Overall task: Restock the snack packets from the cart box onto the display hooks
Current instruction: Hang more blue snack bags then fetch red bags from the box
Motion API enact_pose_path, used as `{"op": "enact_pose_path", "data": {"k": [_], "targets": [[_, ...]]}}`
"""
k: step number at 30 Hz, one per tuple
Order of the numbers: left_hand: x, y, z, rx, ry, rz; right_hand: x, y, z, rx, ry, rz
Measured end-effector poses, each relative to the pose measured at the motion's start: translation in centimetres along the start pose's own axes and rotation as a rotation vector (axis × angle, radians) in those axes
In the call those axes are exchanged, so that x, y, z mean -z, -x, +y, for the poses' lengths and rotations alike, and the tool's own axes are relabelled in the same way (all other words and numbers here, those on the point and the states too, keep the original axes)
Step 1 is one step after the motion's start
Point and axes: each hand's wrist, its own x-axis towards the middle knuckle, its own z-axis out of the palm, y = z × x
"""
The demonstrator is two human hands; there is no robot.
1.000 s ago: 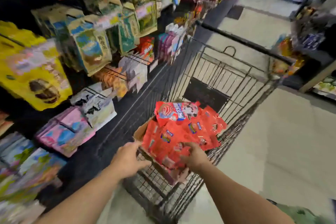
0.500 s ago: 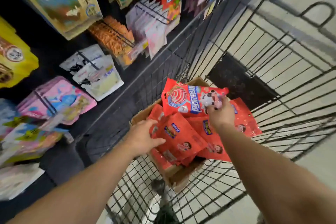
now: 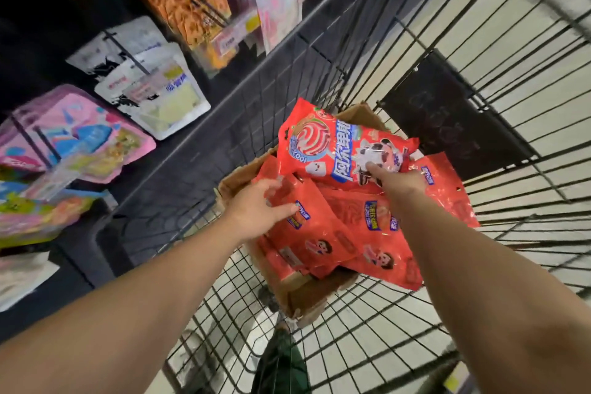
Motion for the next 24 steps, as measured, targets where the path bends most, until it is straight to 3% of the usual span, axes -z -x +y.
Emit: {"op": "enact_pose_path", "data": {"k": [5, 9, 17, 21, 24], "targets": [[-1.4, -0.7, 1.9, 0.04, 0.238, 0.029, 0.7, 0.4, 0.0, -0.001, -0.139, -0.166], [-1.7, -0.4, 3.6, 0.032, 0.325, 0.02, 1.9, 2.0, -0.6, 0.215, -0.135, -0.079], [-2.1, 2.2, 8.0, 0.084, 0.479, -0.097, 8.4, 7.0, -3.2, 0.434, -0.324, -0.135], [-2.6, 3.6, 10.3, 0.143, 0.766, -0.269, 9.2, 11.0, -3.2, 0.444, -0.409, -0.286], [-2.1, 4.0, 10.7, 0.125, 1.077, -0.193, 8.0, 13.7, -1.9, 0.451, -0.434, -0.361]]}}
